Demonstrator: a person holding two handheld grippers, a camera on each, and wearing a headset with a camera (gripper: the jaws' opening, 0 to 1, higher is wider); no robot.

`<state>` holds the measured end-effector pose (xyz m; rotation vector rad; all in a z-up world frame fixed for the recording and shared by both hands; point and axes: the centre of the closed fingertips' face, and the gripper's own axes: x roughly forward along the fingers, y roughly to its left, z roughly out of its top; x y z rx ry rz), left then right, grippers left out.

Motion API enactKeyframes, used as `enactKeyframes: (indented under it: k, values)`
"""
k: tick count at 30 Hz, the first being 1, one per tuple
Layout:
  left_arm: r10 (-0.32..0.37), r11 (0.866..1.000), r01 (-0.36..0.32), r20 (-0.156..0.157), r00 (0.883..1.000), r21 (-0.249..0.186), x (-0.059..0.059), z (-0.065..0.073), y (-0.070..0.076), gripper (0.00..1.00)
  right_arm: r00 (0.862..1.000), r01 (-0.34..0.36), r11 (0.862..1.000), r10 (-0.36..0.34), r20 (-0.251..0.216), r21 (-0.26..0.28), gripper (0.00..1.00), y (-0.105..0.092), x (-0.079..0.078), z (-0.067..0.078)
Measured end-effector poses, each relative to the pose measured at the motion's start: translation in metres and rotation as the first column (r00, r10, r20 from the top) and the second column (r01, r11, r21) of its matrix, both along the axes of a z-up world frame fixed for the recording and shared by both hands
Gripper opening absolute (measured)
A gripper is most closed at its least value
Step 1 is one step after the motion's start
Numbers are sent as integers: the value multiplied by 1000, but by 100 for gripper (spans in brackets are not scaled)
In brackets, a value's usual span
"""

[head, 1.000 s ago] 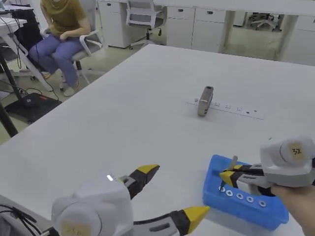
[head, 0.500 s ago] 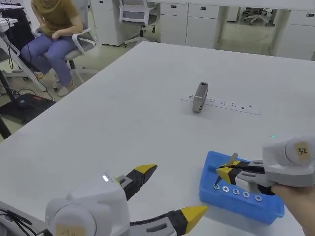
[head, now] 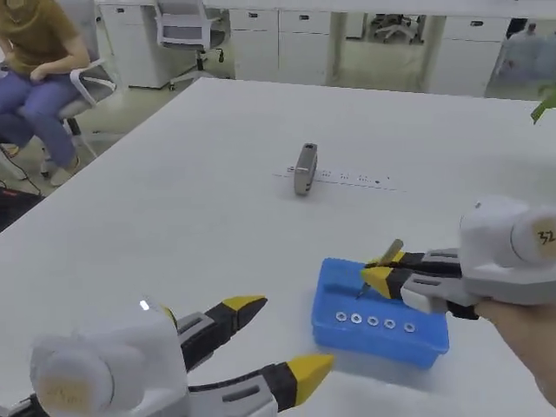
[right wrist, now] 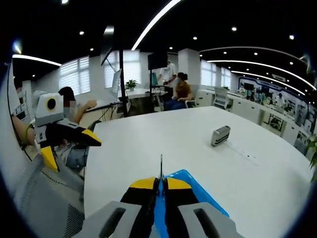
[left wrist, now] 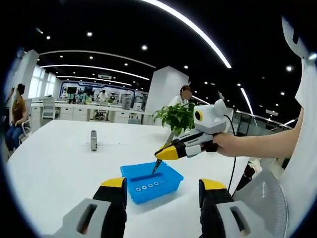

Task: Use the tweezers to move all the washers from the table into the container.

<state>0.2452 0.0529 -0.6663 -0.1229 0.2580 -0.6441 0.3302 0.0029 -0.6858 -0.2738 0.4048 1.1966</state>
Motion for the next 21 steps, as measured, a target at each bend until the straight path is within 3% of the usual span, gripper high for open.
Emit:
enactKeyframes:
  k: [3, 6, 9, 11, 12, 13, 14, 16, 17, 18, 19, 21]
  values:
    - [-76, 995, 75, 20, 997, 65, -1, 4, -11, 49, 999, -35, 999, 35, 0, -5, 2, -11, -16, 2]
    - [-182, 980, 179, 39, 982, 82, -1, 14, -31, 41, 997, -74, 996, 74, 9, -41, 2, -19, -34, -3]
    - [-283, 956, 279, 42, 958, 92, 0, 20, -49, 35, 991, -126, 986, 129, 22, -113, 2, -27, -51, -16]
    - [-349, 933, 343, 45, 936, 105, 1, 22, -61, 29, 987, -153, 977, 158, 24, -150, 2, -31, -61, -25]
    - [-398, 913, 391, 41, 917, 114, 1, 22, -69, 25, 985, -170, 972, 174, 16, -160, 2, -32, -67, -29]
    - [-423, 901, 417, 36, 905, 120, 1, 21, -74, 23, 980, -193, 965, 197, 4, -178, 2, -33, -74, -34]
    - [-468, 877, 461, 28, 883, 132, 1, 19, -82, 21, 979, -202, 962, 205, -1, -184, 2, -33, -77, -37]
    - [-525, 842, 517, 15, 851, 156, -1, 14, -92, 21, 973, -227, 952, 229, -14, -208, 2, -33, -86, -45]
    - [-563, 812, 555, -9, 827, 181, -3, 7, -98, 21, 972, -233, 948, 234, -19, -217, 2, -33, -88, -48]
    - [-585, 793, 577, -23, 811, 196, -4, 3, -102, 20, 971, -239, 943, 239, -29, -231, 2, -34, -91, -52]
    - [-616, 762, 607, -37, 787, 225, -7, -4, -107, 19, 970, -243, 939, 243, -33, -242, 2, -35, -93, -54]
    - [-647, 727, 638, -56, 760, 253, -9, -12, -112, 15, 966, -255, 930, 254, -40, -265, 2, -36, -96, -59]
